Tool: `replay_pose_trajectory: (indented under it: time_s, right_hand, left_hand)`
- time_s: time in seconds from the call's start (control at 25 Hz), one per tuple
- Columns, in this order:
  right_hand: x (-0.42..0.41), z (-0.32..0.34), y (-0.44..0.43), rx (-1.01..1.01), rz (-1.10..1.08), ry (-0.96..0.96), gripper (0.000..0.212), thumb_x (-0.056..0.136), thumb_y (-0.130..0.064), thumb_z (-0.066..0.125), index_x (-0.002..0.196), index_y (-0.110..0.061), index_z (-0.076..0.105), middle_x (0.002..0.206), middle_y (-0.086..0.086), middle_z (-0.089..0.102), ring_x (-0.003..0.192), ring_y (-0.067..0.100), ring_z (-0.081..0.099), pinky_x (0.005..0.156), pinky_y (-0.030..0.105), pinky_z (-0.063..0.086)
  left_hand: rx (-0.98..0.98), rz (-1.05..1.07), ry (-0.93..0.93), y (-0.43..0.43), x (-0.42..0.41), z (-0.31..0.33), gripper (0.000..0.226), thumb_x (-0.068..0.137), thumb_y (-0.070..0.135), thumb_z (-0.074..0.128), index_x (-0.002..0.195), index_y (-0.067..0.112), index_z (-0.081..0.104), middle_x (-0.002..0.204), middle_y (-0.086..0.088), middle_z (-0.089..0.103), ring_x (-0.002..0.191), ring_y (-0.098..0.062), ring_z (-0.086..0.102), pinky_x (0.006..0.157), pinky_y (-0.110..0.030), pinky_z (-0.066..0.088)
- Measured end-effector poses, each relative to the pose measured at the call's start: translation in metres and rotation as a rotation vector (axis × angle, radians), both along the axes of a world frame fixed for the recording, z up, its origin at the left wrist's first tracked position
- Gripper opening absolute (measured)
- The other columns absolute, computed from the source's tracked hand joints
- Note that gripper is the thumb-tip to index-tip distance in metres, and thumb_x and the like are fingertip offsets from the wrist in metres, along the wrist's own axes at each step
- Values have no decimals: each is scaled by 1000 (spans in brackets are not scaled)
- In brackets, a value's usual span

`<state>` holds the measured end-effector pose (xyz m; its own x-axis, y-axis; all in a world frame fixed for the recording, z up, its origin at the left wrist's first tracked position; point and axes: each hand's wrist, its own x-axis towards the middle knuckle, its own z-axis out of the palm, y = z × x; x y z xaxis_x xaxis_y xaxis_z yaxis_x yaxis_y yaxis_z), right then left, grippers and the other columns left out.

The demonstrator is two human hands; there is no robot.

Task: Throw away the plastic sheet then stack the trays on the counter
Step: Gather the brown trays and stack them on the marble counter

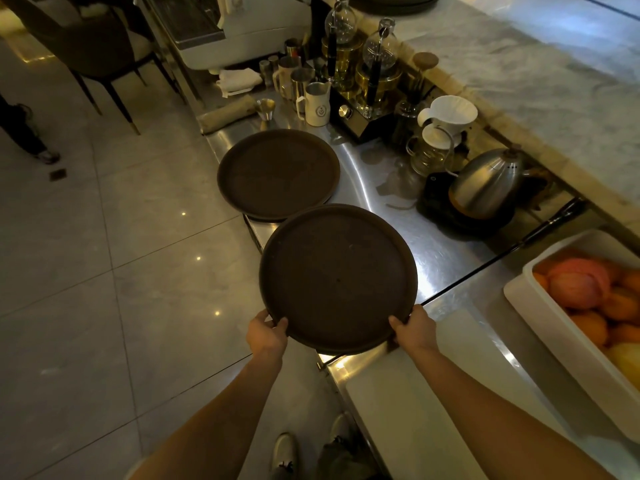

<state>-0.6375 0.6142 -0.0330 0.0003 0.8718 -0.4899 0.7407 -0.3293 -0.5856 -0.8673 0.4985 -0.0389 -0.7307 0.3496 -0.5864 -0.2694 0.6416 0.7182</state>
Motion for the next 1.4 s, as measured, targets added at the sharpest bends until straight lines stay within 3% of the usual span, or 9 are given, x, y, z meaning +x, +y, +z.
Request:
replay_pose_trajectory:
  time_s: [0.16,0.28,0.44,0.64,0.8,0.92,1.12,1.24,1.4]
  right_hand:
    - [-5,0,7,-92,-79,21,44,86,-14,68,122,2,49,125,25,57,113,44,58,93,53,52]
    - [-5,-5,0,-4,-104,-22,43,86,-13,66,122,4,50,125,25,58,116,43,56,99,50,48]
    - [3,-10,-8,75,-145,69,35,87,-12,66,117,2,55,121,23,62,114,41,57,99,48,46]
    - [10,-8,-8,182,-33,22,32,84,-21,72,105,-1,58,103,19,68,97,37,64,83,40,50]
    - [7,-9,-9,203,27,-54,27,85,-19,70,103,-8,53,100,14,65,94,32,65,81,38,50]
    - [-8,-6,-7,203,36,-93,18,89,-15,63,105,-11,55,104,11,62,98,29,63,83,37,50]
    - [-68,6,15,308,15,-15,22,89,-14,60,112,-13,57,100,4,60,89,19,60,82,31,49]
    - [-126,14,38,209,-165,111,28,89,-11,62,116,-14,57,93,-3,60,82,8,58,85,30,49]
    - [-214,21,60,64,-383,256,32,88,-10,61,119,-15,55,92,-2,62,90,18,64,89,40,54]
  left_hand:
    - [25,25,-70,-1,-1,-1,51,90,0,61,138,0,44,119,-25,64,108,-39,63,90,-47,55]
    - [6,-4,-26,-3,1,-3,45,90,-1,60,134,0,50,119,-24,65,107,-39,64,92,-52,54]
    - [-28,-18,99,-6,9,-4,35,89,0,61,124,0,60,118,-20,67,101,-37,66,90,-53,55]
    - [-69,-33,113,-6,9,-2,39,86,5,68,124,1,58,113,-20,68,66,-17,62,75,-40,59]
    - [-122,-123,19,-2,-10,0,41,85,8,70,122,4,52,102,-16,66,77,-24,66,63,-34,59]
    - [-153,-162,16,9,-32,-2,40,90,12,63,127,5,49,108,-17,64,79,-24,64,75,-42,60]
    - [-39,-185,-12,50,-92,0,38,91,22,62,126,9,52,118,-15,63,98,-26,62,90,-46,56]
    - [87,-190,-105,85,-144,8,34,91,23,62,120,8,55,109,-15,64,99,-29,64,87,-45,57]
    - [193,-240,-187,121,-217,23,29,92,22,60,114,4,55,96,-14,63,86,-26,63,79,-42,55]
